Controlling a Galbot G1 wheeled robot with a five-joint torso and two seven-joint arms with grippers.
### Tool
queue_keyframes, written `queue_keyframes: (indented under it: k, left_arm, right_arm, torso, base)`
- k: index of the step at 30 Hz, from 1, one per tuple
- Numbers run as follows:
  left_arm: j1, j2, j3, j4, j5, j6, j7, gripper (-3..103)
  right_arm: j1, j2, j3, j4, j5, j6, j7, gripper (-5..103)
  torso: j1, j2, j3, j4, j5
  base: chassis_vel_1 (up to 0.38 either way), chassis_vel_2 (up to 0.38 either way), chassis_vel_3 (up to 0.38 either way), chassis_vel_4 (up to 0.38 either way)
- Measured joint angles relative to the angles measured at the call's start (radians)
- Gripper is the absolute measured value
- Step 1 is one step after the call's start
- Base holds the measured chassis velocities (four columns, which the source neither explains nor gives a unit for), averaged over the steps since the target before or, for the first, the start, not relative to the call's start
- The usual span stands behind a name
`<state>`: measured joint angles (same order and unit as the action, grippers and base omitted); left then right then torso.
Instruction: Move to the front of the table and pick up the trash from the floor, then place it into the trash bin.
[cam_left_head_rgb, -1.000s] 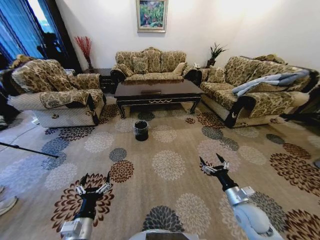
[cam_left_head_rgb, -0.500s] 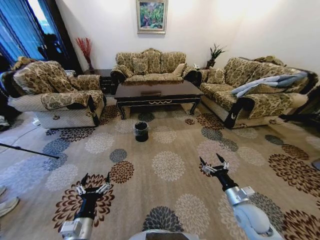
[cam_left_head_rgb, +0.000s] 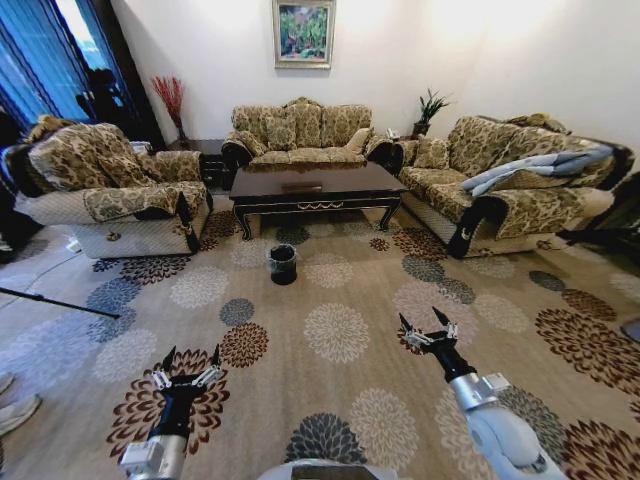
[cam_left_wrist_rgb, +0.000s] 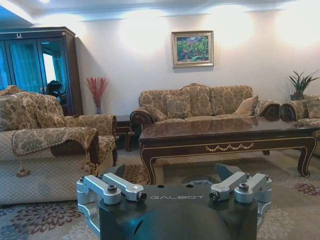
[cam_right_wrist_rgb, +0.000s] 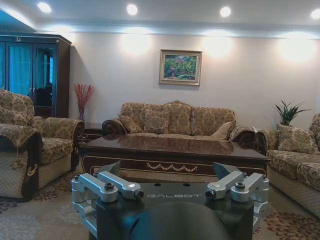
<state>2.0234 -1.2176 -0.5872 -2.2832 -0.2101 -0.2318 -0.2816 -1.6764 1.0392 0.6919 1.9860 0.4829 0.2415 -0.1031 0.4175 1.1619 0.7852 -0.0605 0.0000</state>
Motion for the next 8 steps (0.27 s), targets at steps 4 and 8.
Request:
queue_keyframes:
  k: [4, 8]
  left_arm:
    - [0.000, 0.000, 0.000, 0.000, 0.000, 0.000, 0.000, 100]
    - [0.000, 0.000, 0.000, 0.000, 0.000, 0.000, 0.000, 100]
  right_arm:
    - [0.000, 0.000, 0.000, 0.000, 0.000, 0.000, 0.000, 100]
    - [0.000, 0.000, 0.000, 0.000, 0.000, 0.000, 0.000, 100]
  torso:
    - [-0.001, -0.003, -0.001, 0.0000, 0.0000]
    - [-0.002, -0.005, -0.003, 0.0002, 0.0000]
  base:
    - [0.000, 0.000, 0.000, 0.000]
    - [0.000, 0.000, 0.000, 0.000]
